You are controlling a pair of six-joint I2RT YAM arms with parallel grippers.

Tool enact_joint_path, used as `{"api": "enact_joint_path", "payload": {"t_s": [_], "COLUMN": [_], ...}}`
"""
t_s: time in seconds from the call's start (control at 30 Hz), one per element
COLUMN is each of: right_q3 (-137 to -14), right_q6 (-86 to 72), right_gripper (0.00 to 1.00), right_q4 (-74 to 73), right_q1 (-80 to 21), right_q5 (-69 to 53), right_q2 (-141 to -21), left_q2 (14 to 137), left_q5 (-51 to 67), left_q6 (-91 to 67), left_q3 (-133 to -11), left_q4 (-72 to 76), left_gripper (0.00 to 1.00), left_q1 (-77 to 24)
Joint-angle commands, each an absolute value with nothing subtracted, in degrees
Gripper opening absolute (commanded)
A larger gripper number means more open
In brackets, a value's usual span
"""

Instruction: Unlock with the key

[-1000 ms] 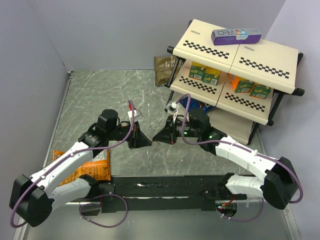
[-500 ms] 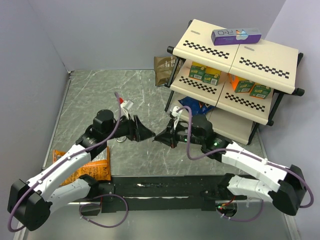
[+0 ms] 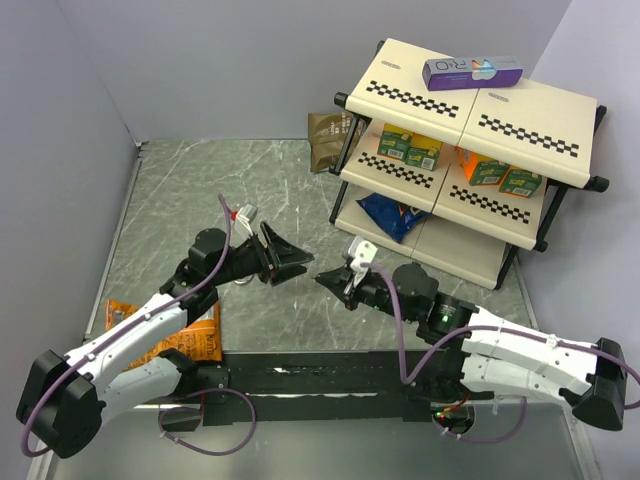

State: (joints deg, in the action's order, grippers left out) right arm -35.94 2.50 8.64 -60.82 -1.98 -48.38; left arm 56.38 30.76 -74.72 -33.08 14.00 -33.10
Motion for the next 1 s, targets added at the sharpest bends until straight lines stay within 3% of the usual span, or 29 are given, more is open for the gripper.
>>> {"api": "enact_joint_path", "payload": {"t_s": [0.0,0.33,0.97], "right_q3": [-36.3,-35.86,-37.18], "right_q6": [11.05,21.26,29.96], "right_gripper": [0.0,0.0,0.0], "right_q4": [13.09,19.24,18.55], "right_q1": [-66.95,-75.67,-78.92], "right_q5": [11.85,26.97,31.72], "right_q2": [-48.68,-53.96,-58.88], "left_q2": [57.74,63.1,62.75], "left_q5": [31.46,34.98,35.33], "left_q6": [-82.79,-80.51,-75.94], "left_q3": [-31.29,-37.35,-39.29], "left_q4": [20.47,15.65,8.26], "left_gripper": [0.74,0.7,0.35], "left_q1": [-33.66,-37.09,-37.26]}}
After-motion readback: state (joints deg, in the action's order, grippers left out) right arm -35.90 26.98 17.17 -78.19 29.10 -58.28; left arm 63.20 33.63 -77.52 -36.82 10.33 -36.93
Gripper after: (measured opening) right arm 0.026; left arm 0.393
